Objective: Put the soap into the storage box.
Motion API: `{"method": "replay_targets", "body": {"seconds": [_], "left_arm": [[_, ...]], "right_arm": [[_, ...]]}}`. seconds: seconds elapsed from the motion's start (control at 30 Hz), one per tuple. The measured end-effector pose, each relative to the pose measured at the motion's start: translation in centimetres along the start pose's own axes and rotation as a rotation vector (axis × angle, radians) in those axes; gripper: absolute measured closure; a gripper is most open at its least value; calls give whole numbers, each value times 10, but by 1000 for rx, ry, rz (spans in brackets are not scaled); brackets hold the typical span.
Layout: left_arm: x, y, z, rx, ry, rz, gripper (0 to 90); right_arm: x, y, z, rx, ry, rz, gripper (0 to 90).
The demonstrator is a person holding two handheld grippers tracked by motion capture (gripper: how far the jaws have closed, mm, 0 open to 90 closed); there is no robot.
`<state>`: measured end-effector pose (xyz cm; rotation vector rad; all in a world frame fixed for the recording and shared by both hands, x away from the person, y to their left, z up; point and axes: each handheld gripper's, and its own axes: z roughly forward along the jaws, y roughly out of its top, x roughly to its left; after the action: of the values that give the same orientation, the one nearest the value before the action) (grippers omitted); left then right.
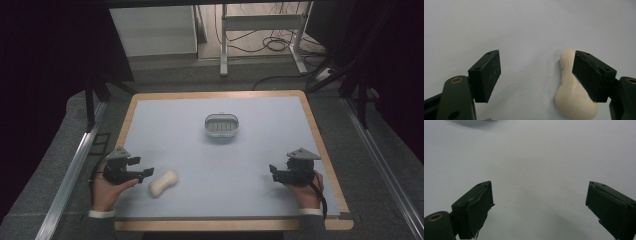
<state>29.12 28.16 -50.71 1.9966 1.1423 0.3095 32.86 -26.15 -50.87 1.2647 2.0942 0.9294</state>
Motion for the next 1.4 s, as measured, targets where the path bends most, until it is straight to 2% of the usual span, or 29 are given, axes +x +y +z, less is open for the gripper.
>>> {"method": "replay_targets", "body": {"seconds": [0.2, 0.43, 0.73, 0.87, 0.97, 1.13, 1.23, 1.33, 1.4], "left_arm": [[3, -2, 2, 11, 14, -6, 233], [4, -2, 3, 15, 13, -3, 233], [4, -2, 8, 34, 16, 10, 229], [0, 0, 6, 34, 7, 21, 227], [-3, 2, 6, 38, 18, 32, 231], [-4, 8, 11, 64, 38, 21, 233], [-5, 11, 11, 79, 37, 18, 237], [-10, 16, 10, 110, 40, 36, 237], [-14, 20, 5, 127, 26, 48, 236]], "right_arm": [[-2, -1, -4, -10, 27, 9, 92], [-3, -3, -7, -12, 10, 13, 93], [1, -1, -7, -20, 24, 5, 92], [-2, -1, -9, -29, 27, 19, 93], [-5, -2, -11, -39, 33, 32, 92], [-9, -3, -12, -74, 75, 70, 94], [-12, -4, -13, -77, 68, 67, 93], [-13, -5, -15, -78, 62, 66, 93], [-12, -4, -16, -83, 59, 68, 94]]}}
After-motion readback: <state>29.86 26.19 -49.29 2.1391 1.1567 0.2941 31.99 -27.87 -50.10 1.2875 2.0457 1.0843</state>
